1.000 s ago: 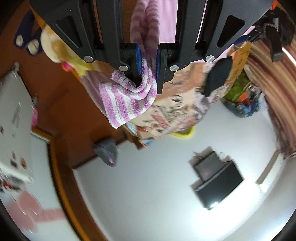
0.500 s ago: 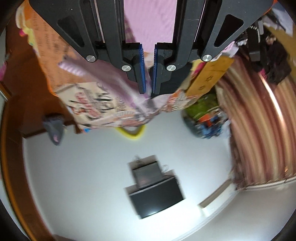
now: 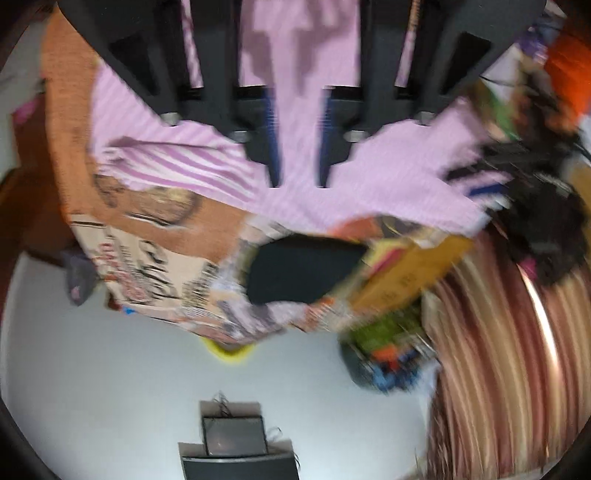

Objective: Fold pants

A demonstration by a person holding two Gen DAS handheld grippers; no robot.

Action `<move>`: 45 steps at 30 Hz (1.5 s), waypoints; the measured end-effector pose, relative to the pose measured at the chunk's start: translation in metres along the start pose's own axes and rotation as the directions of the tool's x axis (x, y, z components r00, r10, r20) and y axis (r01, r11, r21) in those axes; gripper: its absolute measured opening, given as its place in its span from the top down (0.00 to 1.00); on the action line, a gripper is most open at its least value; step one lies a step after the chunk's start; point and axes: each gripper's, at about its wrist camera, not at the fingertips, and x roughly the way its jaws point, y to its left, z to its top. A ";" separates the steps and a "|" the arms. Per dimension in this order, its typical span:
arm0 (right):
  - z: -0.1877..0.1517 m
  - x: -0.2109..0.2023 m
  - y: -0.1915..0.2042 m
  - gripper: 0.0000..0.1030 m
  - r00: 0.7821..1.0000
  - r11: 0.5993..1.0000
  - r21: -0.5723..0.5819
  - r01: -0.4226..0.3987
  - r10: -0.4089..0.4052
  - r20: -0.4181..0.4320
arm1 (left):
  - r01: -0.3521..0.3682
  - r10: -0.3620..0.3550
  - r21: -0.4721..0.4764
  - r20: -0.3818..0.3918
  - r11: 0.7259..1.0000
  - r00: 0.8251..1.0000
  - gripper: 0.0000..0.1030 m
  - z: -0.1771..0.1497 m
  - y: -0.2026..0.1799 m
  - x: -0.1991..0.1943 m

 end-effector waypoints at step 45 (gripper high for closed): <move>0.092 -0.044 0.035 0.92 0.961 0.989 -0.042 -0.141 0.147 0.232 | -0.021 0.025 -0.086 0.045 0.996 0.999 0.18 -0.014 0.042 -0.020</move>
